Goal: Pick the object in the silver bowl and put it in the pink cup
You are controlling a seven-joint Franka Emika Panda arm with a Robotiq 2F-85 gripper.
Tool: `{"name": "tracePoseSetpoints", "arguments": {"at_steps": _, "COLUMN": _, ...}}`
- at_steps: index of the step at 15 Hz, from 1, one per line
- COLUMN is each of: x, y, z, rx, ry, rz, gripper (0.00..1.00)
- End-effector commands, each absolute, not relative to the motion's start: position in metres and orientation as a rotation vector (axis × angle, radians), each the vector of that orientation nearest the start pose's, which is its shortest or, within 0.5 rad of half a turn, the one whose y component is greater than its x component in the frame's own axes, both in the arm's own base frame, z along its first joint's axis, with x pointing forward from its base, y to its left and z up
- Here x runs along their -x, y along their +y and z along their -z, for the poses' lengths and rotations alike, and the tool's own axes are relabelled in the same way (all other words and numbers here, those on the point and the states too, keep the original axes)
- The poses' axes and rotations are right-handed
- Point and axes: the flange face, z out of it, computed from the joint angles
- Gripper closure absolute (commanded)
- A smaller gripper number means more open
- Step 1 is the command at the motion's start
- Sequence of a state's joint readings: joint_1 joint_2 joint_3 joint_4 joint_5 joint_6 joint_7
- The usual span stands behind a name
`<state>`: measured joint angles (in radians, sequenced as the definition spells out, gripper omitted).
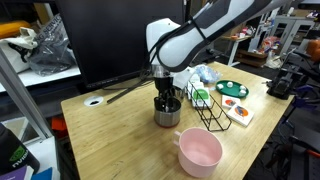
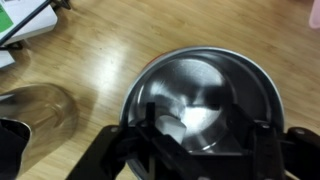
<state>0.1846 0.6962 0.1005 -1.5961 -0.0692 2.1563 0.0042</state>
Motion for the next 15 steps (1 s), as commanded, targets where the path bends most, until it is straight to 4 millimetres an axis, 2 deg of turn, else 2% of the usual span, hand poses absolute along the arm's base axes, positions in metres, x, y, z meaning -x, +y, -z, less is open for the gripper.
{"name": "tracePoseSetpoints", "arguments": {"at_steps": 1, "x": -0.6627, "y": 0.1818, "z": -0.2163, "rx": 3.135, "ry": -0.489, "rz": -0.224, "gripper": 0.35}}
{"name": "tracePoseSetpoints", "arguments": {"at_steps": 2, "x": -0.6631, "y": 0.1816, "z": -0.2166, "rx": 3.135, "ry": -0.491, "rz": -0.222, "gripper": 0.54}}
{"name": "tracePoseSetpoints", "arguments": {"at_steps": 4, "x": -0.6649, "y": 0.1810, "z": -0.2184, "rx": 3.136, "ry": -0.493, "rz": -0.215, "gripper": 0.69}}
{"name": "tracePoseSetpoints", "arguments": {"at_steps": 8, "x": -0.6665, "y": 0.1816, "z": -0.2182, "rx": 3.134, "ry": -0.496, "rz": -0.217, "gripper": 0.82}}
{"name": "tracePoseSetpoints", "arguments": {"at_steps": 10, "x": -0.6669, "y": 0.1818, "z": -0.2169, "rx": 3.133, "ry": -0.497, "rz": -0.222, "gripper": 0.84}}
{"name": "tracePoseSetpoints", "arguments": {"at_steps": 14, "x": -0.6684, "y": 0.1823, "z": -0.2138, "rx": 3.132, "ry": -0.496, "rz": -0.233, "gripper": 0.79}}
{"name": "tracePoseSetpoints", "arguments": {"at_steps": 15, "x": -0.6687, "y": 0.1824, "z": -0.2136, "rx": 3.132, "ry": -0.495, "rz": -0.235, "gripper": 0.60}}
